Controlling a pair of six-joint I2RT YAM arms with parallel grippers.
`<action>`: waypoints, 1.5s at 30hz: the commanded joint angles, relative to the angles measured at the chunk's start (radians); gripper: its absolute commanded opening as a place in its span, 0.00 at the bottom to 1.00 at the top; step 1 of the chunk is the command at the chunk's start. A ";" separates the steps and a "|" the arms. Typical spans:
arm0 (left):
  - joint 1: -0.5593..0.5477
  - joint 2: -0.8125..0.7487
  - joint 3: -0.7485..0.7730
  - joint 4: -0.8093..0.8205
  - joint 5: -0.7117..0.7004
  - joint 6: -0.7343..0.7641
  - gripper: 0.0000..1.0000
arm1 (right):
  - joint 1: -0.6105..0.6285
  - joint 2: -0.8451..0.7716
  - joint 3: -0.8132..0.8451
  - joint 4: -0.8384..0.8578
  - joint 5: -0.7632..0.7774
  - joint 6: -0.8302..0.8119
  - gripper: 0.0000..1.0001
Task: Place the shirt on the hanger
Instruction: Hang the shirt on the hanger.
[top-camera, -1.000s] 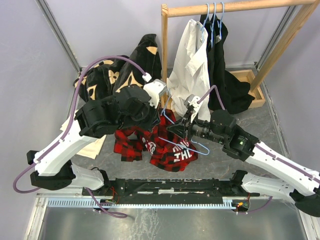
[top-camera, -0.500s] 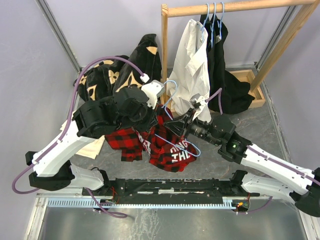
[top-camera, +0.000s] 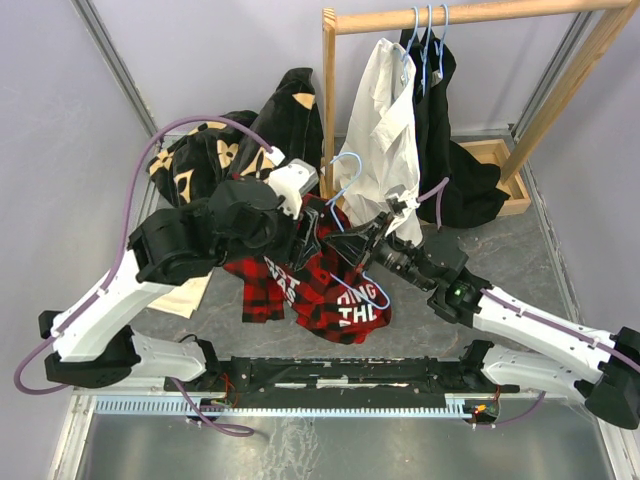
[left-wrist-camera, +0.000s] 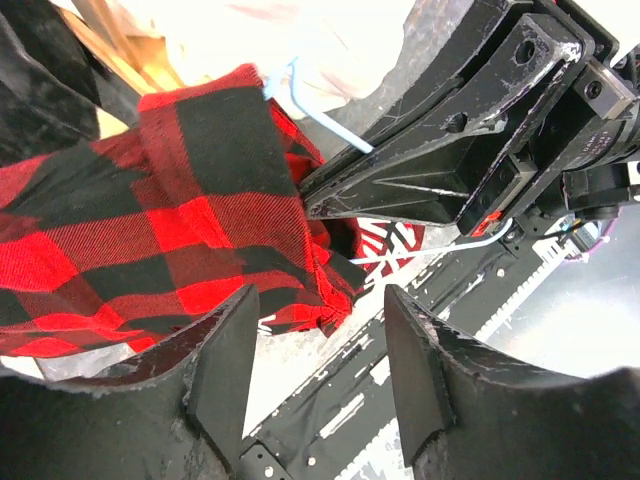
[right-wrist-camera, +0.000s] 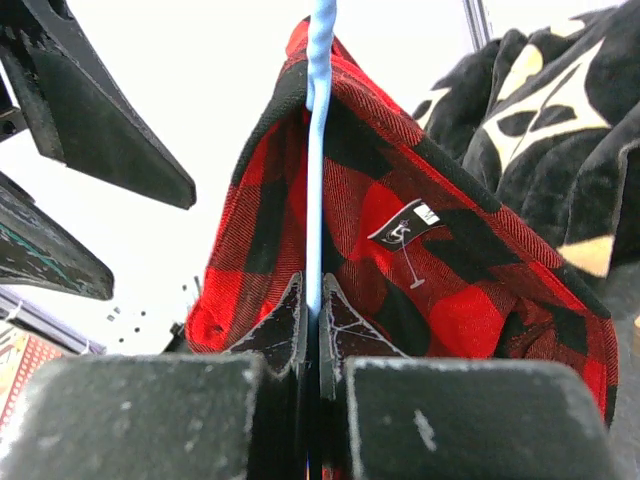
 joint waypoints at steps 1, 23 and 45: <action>-0.004 -0.090 0.002 0.104 -0.068 0.074 0.64 | -0.004 -0.029 -0.014 0.243 0.033 0.006 0.00; -0.003 -0.245 0.074 0.182 0.136 0.547 0.88 | -0.013 -0.085 -0.172 0.515 -0.230 0.066 0.00; -0.003 -0.178 0.017 -0.001 0.457 0.552 0.84 | -0.014 -0.216 -0.052 0.156 -0.561 -0.006 0.00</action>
